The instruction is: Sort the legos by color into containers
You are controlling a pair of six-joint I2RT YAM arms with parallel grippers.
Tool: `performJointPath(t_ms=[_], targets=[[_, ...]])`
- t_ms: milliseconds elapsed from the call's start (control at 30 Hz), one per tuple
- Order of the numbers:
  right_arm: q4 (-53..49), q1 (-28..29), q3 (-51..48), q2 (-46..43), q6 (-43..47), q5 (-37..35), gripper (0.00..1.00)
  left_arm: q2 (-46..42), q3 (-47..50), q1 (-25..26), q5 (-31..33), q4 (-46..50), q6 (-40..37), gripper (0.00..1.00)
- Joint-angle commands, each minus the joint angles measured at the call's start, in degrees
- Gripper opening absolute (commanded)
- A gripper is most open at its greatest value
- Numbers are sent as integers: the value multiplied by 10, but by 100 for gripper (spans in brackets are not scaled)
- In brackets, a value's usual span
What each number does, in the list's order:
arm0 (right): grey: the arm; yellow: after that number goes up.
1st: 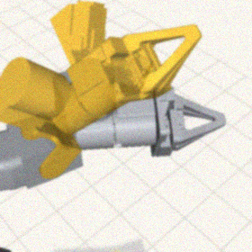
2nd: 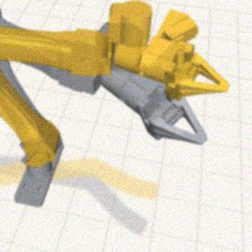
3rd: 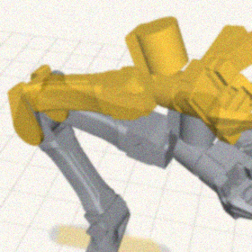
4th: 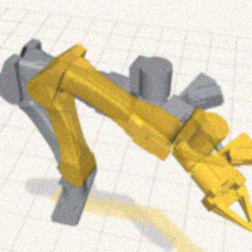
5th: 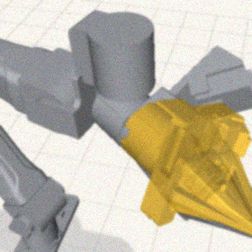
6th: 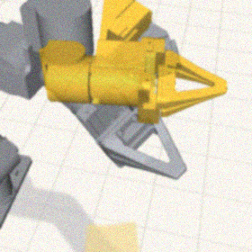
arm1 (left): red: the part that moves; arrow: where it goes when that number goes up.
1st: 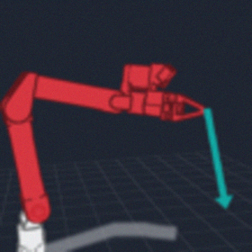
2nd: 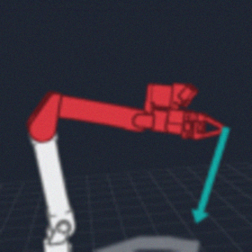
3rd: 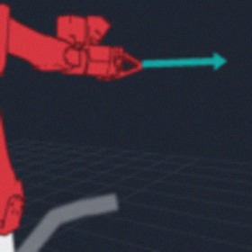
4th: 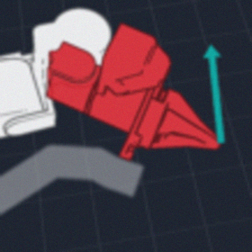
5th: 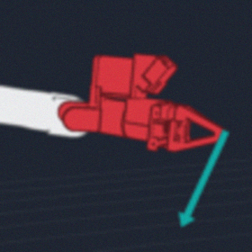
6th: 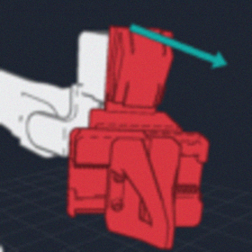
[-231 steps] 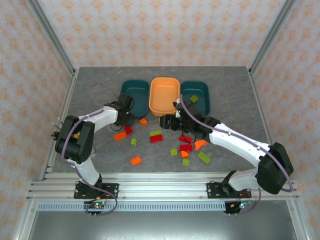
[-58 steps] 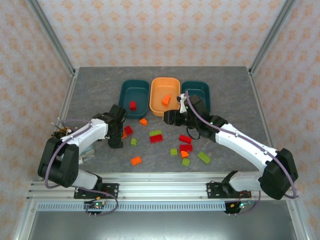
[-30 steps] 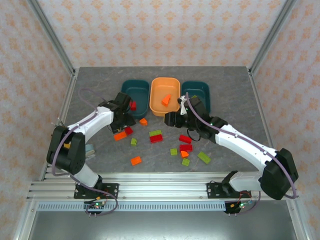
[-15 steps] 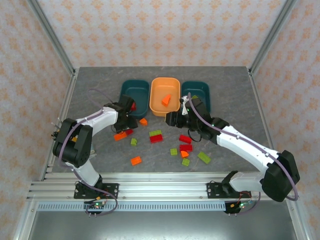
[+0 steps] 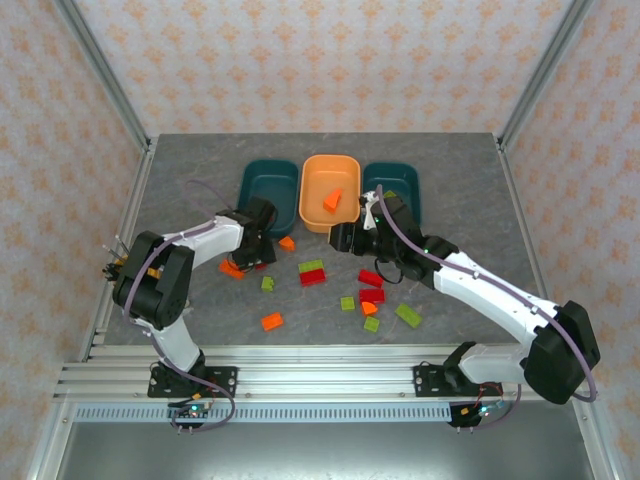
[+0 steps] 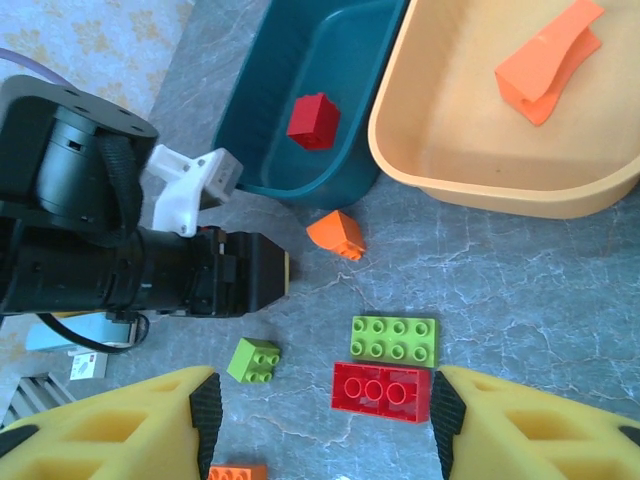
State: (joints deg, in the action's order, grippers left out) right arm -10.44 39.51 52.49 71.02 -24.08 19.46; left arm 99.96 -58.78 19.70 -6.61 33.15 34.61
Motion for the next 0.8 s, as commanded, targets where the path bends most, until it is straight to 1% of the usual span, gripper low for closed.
performJointPath(t_ms=[0,200,267,400,467,567,633,767], targets=[[20,3,-10,-17,-10,8,59,8,-10,9,26,8,1,48],[14,3,-14,-22,-12,3,59,-10,-13,18,47,17,5,35],[12,3,-14,-25,-13,0,59,-32,-22,23,58,32,6,31],[6,3,-11,-29,-10,-11,59,-96,-73,27,70,94,22,31],[9,3,-11,-51,-11,-18,59,-111,-115,25,73,124,18,31],[34,3,-11,-55,-22,-30,60,-88,-188,19,61,146,-7,32],[57,3,-1,-46,-34,-39,60,-46,-238,10,46,149,-24,32],[52,2,37,-17,-43,-57,60,49,-334,-6,21,146,-37,32]])
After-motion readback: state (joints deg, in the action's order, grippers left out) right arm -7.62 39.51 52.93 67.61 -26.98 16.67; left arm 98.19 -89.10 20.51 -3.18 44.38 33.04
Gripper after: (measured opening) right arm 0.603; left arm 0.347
